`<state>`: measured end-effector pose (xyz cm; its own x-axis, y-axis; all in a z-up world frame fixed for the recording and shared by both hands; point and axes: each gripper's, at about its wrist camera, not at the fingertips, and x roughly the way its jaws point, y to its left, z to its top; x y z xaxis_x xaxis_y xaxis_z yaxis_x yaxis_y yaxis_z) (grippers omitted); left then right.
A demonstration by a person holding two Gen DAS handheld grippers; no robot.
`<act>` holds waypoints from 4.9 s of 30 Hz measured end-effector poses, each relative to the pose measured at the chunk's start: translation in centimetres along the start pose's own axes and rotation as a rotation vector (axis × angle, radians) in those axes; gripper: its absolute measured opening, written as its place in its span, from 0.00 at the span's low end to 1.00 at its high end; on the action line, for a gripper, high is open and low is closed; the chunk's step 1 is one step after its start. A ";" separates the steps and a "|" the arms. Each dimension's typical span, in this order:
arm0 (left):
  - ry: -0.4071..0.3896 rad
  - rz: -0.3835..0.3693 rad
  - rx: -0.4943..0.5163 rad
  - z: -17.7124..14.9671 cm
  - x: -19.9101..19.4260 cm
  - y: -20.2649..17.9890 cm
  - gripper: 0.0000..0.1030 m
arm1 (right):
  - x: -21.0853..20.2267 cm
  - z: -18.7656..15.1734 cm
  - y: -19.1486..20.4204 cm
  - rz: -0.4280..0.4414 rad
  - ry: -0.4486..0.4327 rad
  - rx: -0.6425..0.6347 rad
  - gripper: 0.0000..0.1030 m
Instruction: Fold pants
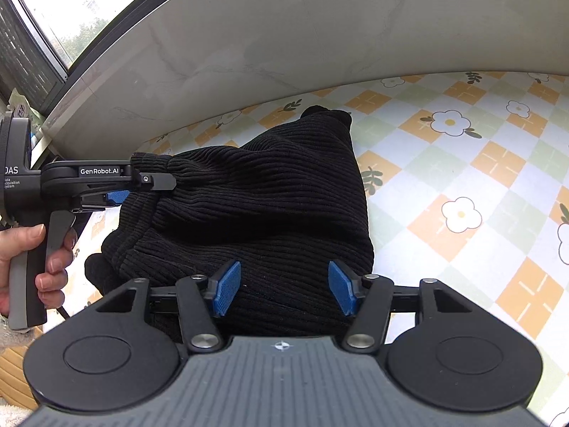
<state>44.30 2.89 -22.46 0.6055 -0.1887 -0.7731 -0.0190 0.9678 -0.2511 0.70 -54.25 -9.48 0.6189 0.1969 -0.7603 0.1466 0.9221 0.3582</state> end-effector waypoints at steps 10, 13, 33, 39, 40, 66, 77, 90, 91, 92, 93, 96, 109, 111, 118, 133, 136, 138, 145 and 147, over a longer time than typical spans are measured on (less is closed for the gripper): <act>-0.208 -0.076 -0.089 3.3 -8.3 1.8 0.08 | -1.4 1.3 -0.1 0.037 -0.058 0.059 0.55; -0.148 -0.012 -0.146 1.7 -7.0 4.7 0.08 | -0.5 1.0 0.4 0.040 -0.022 0.041 0.55; -0.006 -0.025 -0.238 -2.4 -7.6 7.4 0.51 | 0.8 0.3 2.1 0.006 0.054 -0.081 0.55; 0.044 -0.049 -0.273 -5.0 -6.9 7.0 0.50 | 0.8 0.1 1.8 0.009 0.053 -0.075 0.55; 0.040 -0.045 -0.268 -5.0 -6.8 6.9 0.50 | 0.8 0.1 1.8 0.009 0.053 -0.073 0.55; 0.091 -0.216 -0.637 -7.1 -9.3 10.1 0.41 | 0.8 0.1 1.4 0.016 0.041 -0.040 0.55; 0.059 -0.183 -0.567 -7.2 -7.1 7.4 0.52 | 0.8 0.1 1.7 0.011 0.037 -0.039 0.55; 0.020 -0.131 -0.526 -6.7 -6.0 6.2 0.51 | 0.7 0.1 1.4 0.019 0.037 -0.030 0.55; 0.013 -0.117 -0.517 -6.8 -5.9 6.0 0.51 | 0.7 0.1 1.4 0.020 0.038 -0.031 0.55; 0.006 -0.105 -0.502 -6.8 -6.0 5.7 0.51 | 0.7 0.1 1.4 0.020 0.038 -0.031 0.55; -0.002 -0.083 -0.475 -6.6 -6.0 5.1 0.52 | 0.7 0.1 1.4 0.019 0.038 -0.031 0.55; -0.016 -0.048 -0.450 -6.1 -5.3 4.3 0.52 | 0.7 0.1 1.4 0.019 0.037 -0.029 0.55; -0.191 -0.131 -0.259 -5.2 -11.7 2.5 0.23 | -1.0 2.1 1.7 0.021 -0.056 0.011 0.55; -0.145 -0.092 -0.305 -6.7 -10.8 3.8 0.22 | 0.1 2.2 2.2 0.002 -0.031 -0.024 0.55; -0.088 0.001 -0.369 -9.7 -7.7 6.7 0.22 | 2.5 -0.9 3.8 -0.019 0.161 -0.150 0.55; -0.061 0.030 -0.362 -8.0 -7.7 6.2 0.43 | 2.5 -1.5 4.3 -0.021 0.200 -0.204 0.55; -0.087 0.111 -0.366 -7.6 -9.1 6.4 0.57 | 2.4 -1.6 4.6 -0.030 0.191 -0.226 0.55; -0.134 0.148 -0.366 -7.1 -10.2 6.4 0.56 | 2.4 -1.6 4.6 -0.031 0.191 -0.223 0.55; -0.269 0.051 -0.174 -2.2 -11.0 2.3 0.50 | 2.5 -0.8 4.1 -0.017 0.206 -0.185 0.55; -0.234 -0.022 -0.124 -0.8 -9.1 1.0 0.50 | 2.6 -0.7 4.0 -0.011 0.214 -0.182 0.55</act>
<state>38.15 5.50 -16.10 0.7743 -0.1513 -0.6144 -0.0925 0.9335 -0.3465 2.38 -49.83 -10.36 0.4384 0.2342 -0.8677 0.0000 0.9655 0.2605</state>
